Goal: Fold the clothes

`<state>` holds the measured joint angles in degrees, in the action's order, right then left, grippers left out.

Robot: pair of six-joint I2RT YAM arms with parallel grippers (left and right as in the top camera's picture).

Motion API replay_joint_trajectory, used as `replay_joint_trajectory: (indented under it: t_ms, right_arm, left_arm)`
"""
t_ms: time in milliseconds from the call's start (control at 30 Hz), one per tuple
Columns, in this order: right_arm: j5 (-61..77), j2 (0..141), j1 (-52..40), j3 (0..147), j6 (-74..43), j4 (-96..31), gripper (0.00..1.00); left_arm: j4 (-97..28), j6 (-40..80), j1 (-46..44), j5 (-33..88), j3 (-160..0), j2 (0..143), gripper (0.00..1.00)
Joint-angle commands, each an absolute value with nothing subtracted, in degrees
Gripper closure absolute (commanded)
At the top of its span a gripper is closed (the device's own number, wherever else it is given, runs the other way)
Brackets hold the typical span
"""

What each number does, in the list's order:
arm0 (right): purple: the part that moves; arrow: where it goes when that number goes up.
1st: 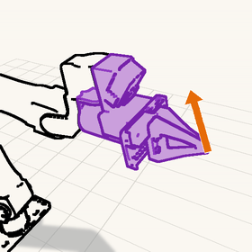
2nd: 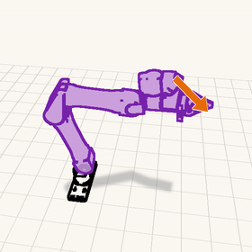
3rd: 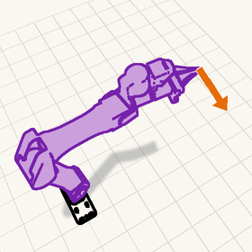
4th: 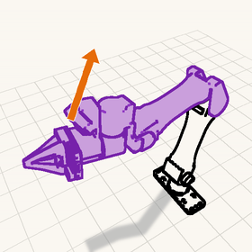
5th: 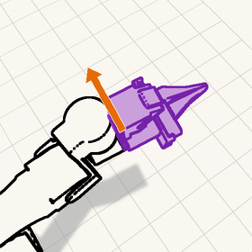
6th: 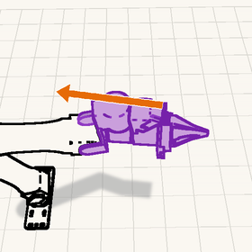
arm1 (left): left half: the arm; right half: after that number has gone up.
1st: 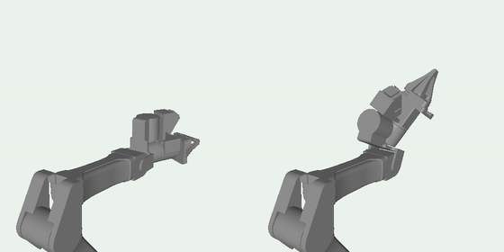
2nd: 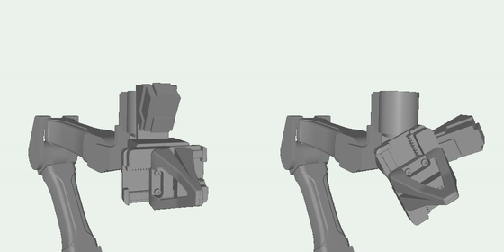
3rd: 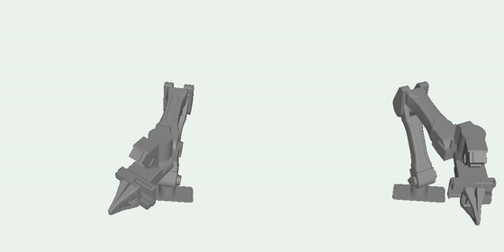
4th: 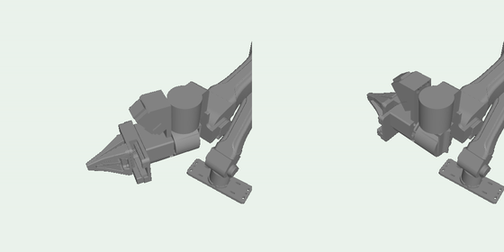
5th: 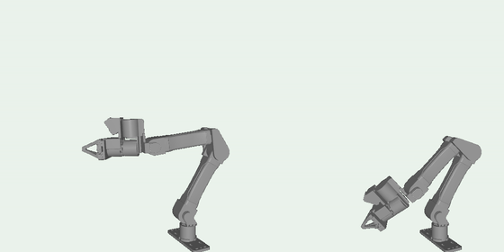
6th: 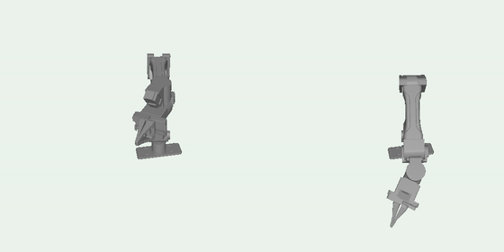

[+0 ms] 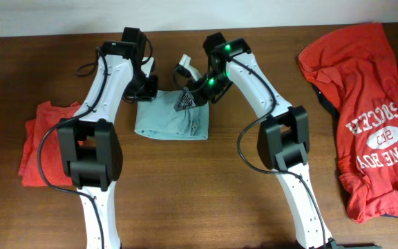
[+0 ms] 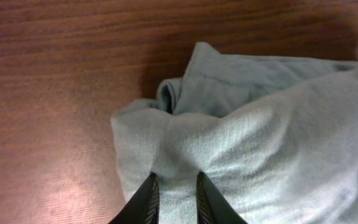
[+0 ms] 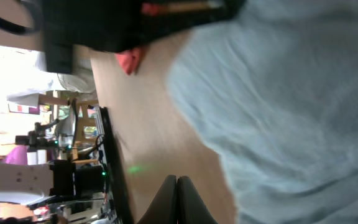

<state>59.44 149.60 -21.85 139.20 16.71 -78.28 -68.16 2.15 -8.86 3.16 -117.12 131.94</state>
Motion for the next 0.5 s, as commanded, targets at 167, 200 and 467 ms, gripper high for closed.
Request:
replay_joint_trajectory:
  t_ms: [167, 200, 467]
  right_arm:
    - [47.51, 154.93, -19.79, 139.83, 12.25, -77.91, 0.96]
    - [45.36, 155.28, -19.46, 139.79, 10.98, -77.93, 0.96]
    - [37.23, 157.07, -17.54, 139.06, 6.74, -80.14, 0.93]
  left_arm:
    - [-67.11, 1.72, -8.82, 0.21, -118.04, 140.97, 0.8]
    - [-67.44, 1.72, -8.82, 0.19, -118.04, 141.62, 0.8]
    - [-74.5, 1.69, -8.82, 0.19, -118.02, 143.0, 0.83]
